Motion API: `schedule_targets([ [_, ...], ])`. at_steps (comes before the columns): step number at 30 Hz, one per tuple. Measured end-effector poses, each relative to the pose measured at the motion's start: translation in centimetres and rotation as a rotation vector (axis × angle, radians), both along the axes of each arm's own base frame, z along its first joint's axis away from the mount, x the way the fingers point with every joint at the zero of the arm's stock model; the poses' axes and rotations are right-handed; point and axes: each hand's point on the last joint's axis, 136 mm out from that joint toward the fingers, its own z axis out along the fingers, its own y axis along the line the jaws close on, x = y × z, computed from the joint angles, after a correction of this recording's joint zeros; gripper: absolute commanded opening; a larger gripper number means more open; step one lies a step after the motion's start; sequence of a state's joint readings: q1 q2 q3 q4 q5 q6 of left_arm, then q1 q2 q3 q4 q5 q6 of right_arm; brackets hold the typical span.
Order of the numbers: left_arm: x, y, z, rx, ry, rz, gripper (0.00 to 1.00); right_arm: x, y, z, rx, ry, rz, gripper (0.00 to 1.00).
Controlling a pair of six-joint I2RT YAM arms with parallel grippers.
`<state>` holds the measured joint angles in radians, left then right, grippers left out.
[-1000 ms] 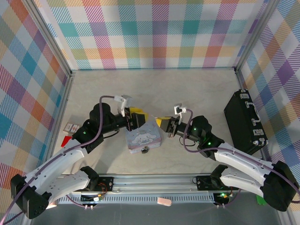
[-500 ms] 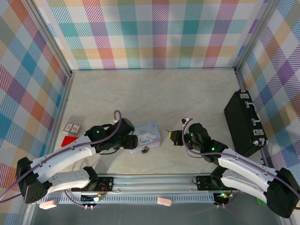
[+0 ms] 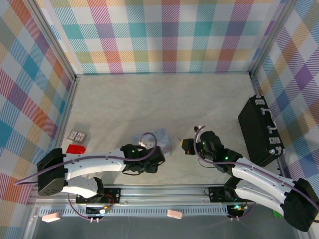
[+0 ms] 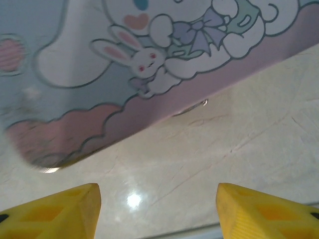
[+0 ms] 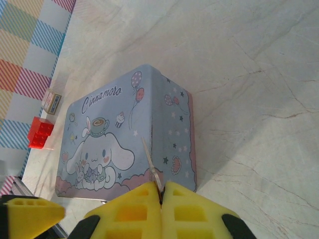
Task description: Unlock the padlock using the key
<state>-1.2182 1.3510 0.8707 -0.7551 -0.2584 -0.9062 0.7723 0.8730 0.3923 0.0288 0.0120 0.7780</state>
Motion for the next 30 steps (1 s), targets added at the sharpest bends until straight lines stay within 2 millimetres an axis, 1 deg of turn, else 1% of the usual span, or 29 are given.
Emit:
schedule_targets([
  [3,0.8,-0.9,-0.6,-0.01,-0.03,0.008,0.62,-0.1,-0.2,0.2,0.008,-0.006,-0.006,0.0],
  [7,2.3,-1.4,-0.6,-0.04,-0.088,0.034,0.63,-0.2,-0.4,0.3,0.02,-0.012,-0.013,0.0],
  [11,4.7,-1.0,-1.4,-0.073,-0.146,0.063,0.64,-0.2,-0.4,0.5,0.03,-0.012,-0.016,0.0],
  [17,8.0,-0.4,-2.7,-0.138,-0.218,0.062,0.64,-0.1,-0.3,0.7,0.037,-0.019,-0.015,0.0],
  [19,9.0,-0.3,-2.6,-0.154,-0.241,0.055,0.66,0.0,-0.2,0.8,0.041,-0.023,-0.015,0.0],
  [22,10.1,-0.7,-2.0,-0.187,-0.281,0.025,0.68,0.1,-0.1,0.8,0.048,-0.025,-0.017,0.0],
  [24,10.3,-1.3,-1.0,-0.231,-0.312,-0.006,0.71,0.1,0.0,0.8,0.049,-0.024,-0.017,0.0],
  [26,10.1,-1.5,-0.2,-0.283,-0.346,-0.032,0.74,0.1,0.0,0.7,0.048,-0.02,-0.018,0.0],
  [28,9.6,-1.0,0.2,-0.331,-0.38,-0.045,0.75,0.2,0.0,0.6,0.049,-0.021,-0.018,0.0],
  [30,8.8,0.1,0.0,-0.366,-0.4,-0.052,0.75,0.2,0.1,0.6,0.049,-0.02,-0.017,0.0],
])
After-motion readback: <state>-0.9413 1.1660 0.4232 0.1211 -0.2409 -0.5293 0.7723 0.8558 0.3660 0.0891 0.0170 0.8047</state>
